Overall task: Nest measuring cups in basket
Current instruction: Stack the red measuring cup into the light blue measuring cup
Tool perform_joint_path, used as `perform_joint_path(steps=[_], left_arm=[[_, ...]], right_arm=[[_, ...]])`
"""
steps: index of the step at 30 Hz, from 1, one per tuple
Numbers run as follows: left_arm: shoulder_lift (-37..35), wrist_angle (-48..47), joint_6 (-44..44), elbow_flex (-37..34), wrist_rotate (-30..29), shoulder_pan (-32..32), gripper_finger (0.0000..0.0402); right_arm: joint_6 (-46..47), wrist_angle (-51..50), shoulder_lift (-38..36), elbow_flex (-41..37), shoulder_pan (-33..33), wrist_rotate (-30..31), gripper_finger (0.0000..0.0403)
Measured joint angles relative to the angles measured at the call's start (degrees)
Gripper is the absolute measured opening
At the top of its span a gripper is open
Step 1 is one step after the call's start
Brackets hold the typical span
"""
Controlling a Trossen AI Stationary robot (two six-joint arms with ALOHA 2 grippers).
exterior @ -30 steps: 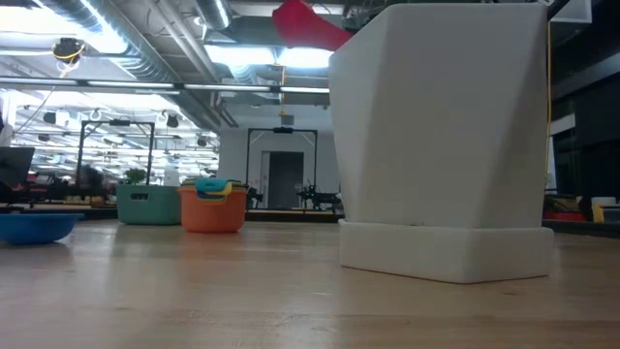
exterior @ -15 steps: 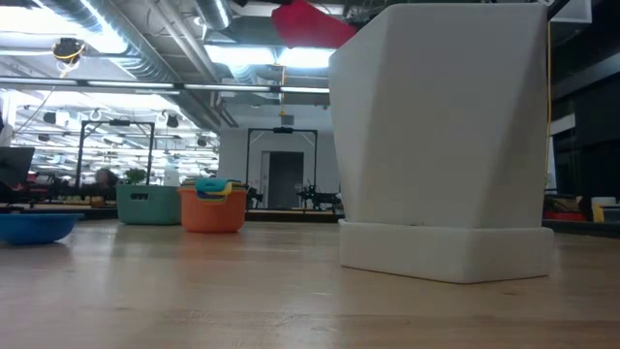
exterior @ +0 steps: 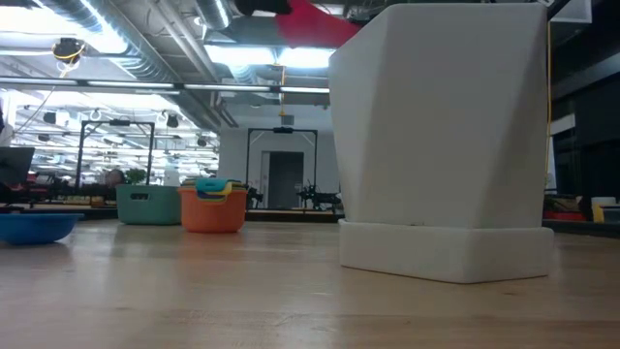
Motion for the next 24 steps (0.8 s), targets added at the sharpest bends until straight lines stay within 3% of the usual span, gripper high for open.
perform_joint_path(steps=[4, 11, 24], left_arm=[[0.0, 0.0, 0.0, 0.0, 0.1, 0.6, 0.0071], [0.0, -0.4, 0.4, 0.0, 0.2, 0.6, 0.0011], [0.0, -0.4, 0.2, 0.0, 2.4, 0.6, 0.0006]], right_arm=[[0.0, 0.0, 0.0, 0.0, 0.0, 0.0, 0.0143], [0.4, 0.0, 0.0, 0.0, 0.0, 0.0, 0.0144], [-0.4, -0.4, 0.0, 0.0, 0.0, -0.3, 0.0161]])
